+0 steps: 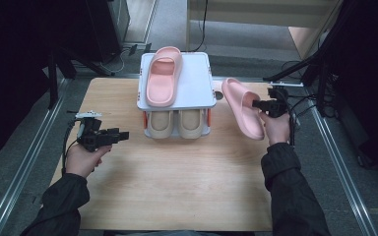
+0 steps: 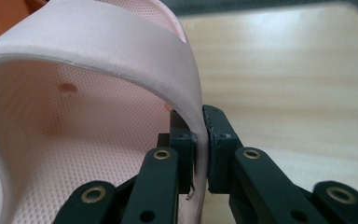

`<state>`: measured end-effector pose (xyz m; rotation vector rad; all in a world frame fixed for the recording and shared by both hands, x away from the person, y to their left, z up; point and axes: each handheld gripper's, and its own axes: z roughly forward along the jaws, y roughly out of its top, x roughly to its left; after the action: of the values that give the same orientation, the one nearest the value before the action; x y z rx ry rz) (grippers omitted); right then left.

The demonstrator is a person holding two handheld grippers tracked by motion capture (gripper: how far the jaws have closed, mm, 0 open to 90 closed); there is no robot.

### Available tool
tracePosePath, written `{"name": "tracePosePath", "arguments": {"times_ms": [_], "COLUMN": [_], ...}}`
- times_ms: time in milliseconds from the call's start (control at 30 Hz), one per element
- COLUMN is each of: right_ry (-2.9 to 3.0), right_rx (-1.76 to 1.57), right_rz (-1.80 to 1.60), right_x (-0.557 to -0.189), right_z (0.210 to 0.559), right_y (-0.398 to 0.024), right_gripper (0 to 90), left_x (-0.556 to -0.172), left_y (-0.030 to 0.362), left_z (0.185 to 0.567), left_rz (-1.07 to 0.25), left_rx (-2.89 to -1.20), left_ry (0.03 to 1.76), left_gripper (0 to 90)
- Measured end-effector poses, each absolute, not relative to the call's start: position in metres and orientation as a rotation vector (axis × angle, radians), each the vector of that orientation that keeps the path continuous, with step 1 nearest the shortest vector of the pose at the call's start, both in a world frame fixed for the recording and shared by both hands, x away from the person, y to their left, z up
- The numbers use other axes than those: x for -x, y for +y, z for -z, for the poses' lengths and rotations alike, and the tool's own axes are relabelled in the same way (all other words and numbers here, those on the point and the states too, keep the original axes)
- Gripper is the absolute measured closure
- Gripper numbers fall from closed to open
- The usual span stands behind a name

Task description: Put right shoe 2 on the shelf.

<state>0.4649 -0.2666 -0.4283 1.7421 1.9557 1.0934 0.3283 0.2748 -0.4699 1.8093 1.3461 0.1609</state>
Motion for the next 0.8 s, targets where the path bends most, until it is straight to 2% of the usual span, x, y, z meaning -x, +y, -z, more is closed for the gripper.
{"name": "tracePosePath", "arguments": {"times_ms": [333, 400, 800], "right_ry": [1.938, 1.947, 1.996], "right_rx": [-1.665, -1.655, -1.638], "right_rz": [-1.136, -1.132, -1.071], "right_x": [-0.477, -0.481, -0.506], "right_z": [0.358, 0.349, 0.331], "right_y": [-0.236, -0.224, -0.151], "right_gripper": [84.0, 83.8, 82.3], "left_x": [-0.331, -0.330, -0.330], "left_y": [0.273, 0.271, 0.269], "left_z": [0.469, 0.469, 0.466], "left_rz": [-0.156, -0.191, -0.204], "left_rx": [-1.818, -1.841, -1.864], "left_ry": [1.338, 1.334, 1.307], "left_gripper": [43.0, 42.9, 42.8]}}
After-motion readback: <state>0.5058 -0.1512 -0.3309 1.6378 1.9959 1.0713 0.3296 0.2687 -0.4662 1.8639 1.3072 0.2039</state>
